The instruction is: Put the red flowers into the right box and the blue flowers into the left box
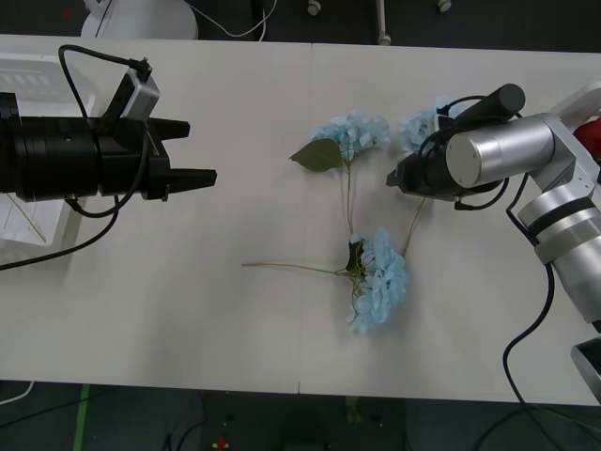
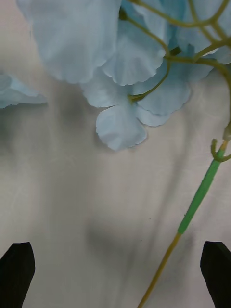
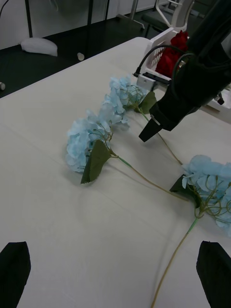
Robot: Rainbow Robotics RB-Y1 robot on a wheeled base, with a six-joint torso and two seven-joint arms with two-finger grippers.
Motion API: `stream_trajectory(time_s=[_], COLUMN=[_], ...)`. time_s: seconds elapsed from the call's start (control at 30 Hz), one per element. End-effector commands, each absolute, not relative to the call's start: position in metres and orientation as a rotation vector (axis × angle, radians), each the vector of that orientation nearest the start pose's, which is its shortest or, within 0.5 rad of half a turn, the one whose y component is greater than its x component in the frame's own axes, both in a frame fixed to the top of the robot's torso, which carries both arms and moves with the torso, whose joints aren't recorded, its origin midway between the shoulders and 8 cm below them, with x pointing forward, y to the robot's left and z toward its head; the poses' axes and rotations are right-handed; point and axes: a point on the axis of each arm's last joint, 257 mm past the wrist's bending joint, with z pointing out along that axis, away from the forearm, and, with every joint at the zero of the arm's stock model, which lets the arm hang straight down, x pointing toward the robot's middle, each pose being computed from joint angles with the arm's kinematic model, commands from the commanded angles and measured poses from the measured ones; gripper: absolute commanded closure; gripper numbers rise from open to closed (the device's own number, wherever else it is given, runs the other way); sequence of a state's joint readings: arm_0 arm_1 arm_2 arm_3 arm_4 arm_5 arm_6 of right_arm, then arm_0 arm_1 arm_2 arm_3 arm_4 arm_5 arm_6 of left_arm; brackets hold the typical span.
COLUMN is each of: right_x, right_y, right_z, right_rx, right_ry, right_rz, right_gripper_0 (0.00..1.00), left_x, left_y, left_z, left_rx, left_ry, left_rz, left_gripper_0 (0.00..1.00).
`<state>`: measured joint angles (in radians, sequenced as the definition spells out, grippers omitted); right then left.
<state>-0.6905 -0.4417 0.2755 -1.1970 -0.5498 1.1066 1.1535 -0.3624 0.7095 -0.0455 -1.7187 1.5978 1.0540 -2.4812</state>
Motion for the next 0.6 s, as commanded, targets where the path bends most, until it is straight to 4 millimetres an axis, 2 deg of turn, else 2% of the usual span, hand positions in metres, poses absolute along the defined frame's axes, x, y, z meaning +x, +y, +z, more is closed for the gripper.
stream_trajectory(time_s=[0.03, 0.6], right_x=[0.608, 0.606], right_y=[-0.183, -0.187], right_z=[-0.266, -0.279], right_rx=[0.147, 0.129], right_ry=[2.469, 2.488], right_rz=[0.281, 0.222], right_gripper_0=[0.00, 0.00], left_x=[0.485, 0.485], left_y=[0.140, 0.140], left_z=[-0.108, -0.108], left_rx=[1.048, 1.048], left_ry=[1.652, 1.652], left_rz=[-0.592, -0.592], left_gripper_0=[0.00, 0.00])
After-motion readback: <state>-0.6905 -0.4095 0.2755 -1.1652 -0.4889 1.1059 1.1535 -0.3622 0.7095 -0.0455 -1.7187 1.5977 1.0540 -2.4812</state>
